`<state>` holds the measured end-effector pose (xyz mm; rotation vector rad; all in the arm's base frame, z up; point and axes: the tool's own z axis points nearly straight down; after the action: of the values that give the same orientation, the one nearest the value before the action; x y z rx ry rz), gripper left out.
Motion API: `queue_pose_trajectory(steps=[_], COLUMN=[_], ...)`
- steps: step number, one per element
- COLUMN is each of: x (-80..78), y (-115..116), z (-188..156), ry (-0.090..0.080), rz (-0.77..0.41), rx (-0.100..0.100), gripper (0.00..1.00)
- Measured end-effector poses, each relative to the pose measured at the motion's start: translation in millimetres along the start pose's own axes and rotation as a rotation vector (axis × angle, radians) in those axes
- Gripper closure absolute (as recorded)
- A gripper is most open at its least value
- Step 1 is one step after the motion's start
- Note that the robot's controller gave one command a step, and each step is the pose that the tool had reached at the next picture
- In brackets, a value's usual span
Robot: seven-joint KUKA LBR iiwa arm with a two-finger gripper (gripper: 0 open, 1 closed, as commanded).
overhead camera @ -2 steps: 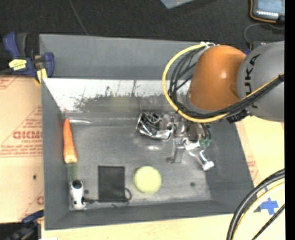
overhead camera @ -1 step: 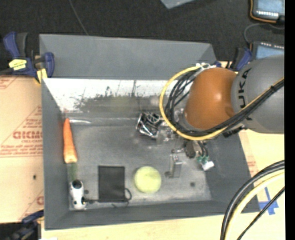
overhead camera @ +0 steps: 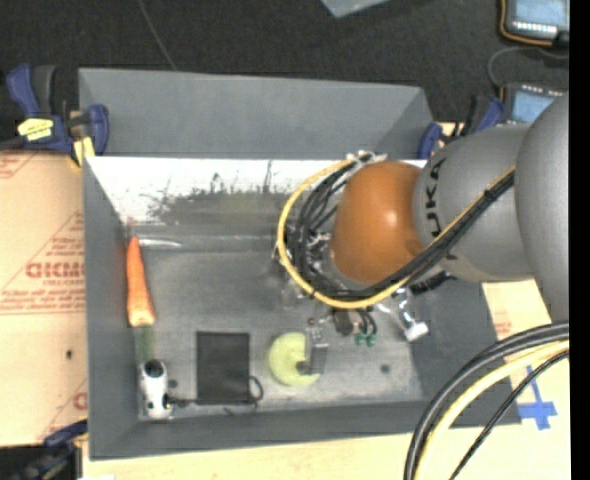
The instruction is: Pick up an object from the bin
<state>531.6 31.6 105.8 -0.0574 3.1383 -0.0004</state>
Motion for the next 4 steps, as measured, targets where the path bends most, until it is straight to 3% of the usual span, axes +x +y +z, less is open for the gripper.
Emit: queue_pose_trajectory(steps=[1, 2, 4], x=[-3.5, -4.2, -4.2], y=[17, 35, 35], z=[26, 33, 33], ry=[-0.007, -0.007, -0.007], rz=[-0.048, -0.752, -0.746], rx=[-0.003, 0.003, 0.002], gripper=[0.00, 1.00, 1.00])
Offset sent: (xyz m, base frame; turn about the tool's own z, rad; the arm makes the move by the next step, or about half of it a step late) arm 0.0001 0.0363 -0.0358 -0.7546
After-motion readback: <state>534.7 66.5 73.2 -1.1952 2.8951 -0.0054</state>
